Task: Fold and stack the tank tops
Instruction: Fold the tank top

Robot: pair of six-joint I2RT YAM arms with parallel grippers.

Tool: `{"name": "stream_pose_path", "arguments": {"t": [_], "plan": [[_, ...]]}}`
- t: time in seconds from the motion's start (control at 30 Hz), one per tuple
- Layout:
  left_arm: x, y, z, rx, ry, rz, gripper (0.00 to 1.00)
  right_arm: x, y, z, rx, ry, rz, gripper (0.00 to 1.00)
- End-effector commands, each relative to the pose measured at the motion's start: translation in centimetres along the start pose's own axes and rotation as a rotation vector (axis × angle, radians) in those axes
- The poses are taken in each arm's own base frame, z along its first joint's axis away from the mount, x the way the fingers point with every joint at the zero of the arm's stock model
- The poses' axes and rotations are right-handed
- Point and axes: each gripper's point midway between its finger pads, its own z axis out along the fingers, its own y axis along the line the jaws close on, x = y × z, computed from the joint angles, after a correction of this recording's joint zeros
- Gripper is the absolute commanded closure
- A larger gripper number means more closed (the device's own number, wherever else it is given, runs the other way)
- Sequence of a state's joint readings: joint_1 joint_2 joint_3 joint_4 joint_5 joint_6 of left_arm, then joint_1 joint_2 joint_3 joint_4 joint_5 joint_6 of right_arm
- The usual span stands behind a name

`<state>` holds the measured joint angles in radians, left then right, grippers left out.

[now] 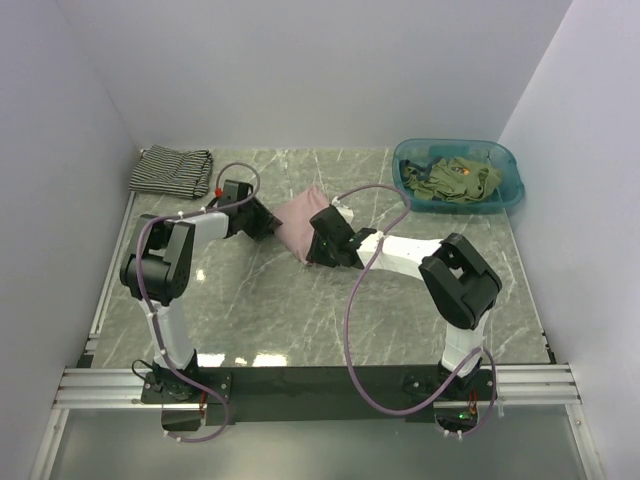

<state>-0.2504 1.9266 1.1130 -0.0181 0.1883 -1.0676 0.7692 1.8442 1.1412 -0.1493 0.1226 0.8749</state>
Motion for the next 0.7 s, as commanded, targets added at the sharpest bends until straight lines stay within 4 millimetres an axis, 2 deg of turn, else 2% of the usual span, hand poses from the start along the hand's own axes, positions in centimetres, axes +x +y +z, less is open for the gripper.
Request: {"name": "stream_pose_path", "arguments": {"t": [0.0, 0.03, 0.07, 0.13, 0.17, 0.37, 0.4, 0.5, 0.57, 0.6, 0.63, 0.67], "plan": [[-0.3, 2.4, 0.8, -0.137, -0.028, 0.013, 0.62, -0.6, 0.2, -0.1, 0.000, -0.052, 0.013, 0.66], [-0.5, 2.7, 0.9, -0.156, -0.035, 0.013, 0.68, -0.4, -0.2, 0.0, 0.018, -0.045, 0.007, 0.81], [-0.6, 2.9, 1.2, -0.179, -0.029, 0.012, 0.77, -0.5, -0.3, 0.1, 0.028, -0.046, 0.003, 0.88], [-0.9, 3.2, 1.6, -0.209, -0.027, 0.027, 0.82, -0.4, -0.9, 0.1, 0.053, -0.048, -0.008, 0.99], [-1.0, 3.4, 1.9, -0.231, -0.029, 0.029, 0.85, -0.4, -1.0, 0.0, 0.057, -0.053, -0.010, 1.00], [-2.1, 2.6, 2.1, -0.229, -0.049, 0.066, 0.82, -0.4, -3.4, -1.4, 0.113, -0.087, -0.030, 1.00], [-2.2, 2.5, 2.1, -0.232, -0.050, 0.072, 0.81, 0.2, -4.3, -1.4, 0.129, -0.082, -0.034, 1.00], [-2.7, 1.0, 2.1, -0.192, -0.047, 0.114, 0.73, 0.9, -5.5, -1.5, 0.149, -0.066, -0.034, 1.00], [-3.3, -0.9, 2.0, -0.134, -0.045, 0.156, 0.65, 1.1, -4.9, -1.7, 0.110, -0.046, -0.046, 0.99], [-3.1, -1.8, 1.9, -0.103, -0.026, 0.169, 0.62, 0.7, -4.2, -1.8, 0.087, -0.049, -0.048, 0.94], [-3.5, -3.0, 1.7, -0.075, -0.034, 0.181, 0.59, 0.4, -3.6, -2.2, 0.070, -0.050, -0.054, 0.81], [-3.9, -4.0, 1.1, -0.048, -0.044, 0.203, 0.54, -0.2, -2.5, -3.0, 0.032, -0.053, -0.058, 0.73]]}}
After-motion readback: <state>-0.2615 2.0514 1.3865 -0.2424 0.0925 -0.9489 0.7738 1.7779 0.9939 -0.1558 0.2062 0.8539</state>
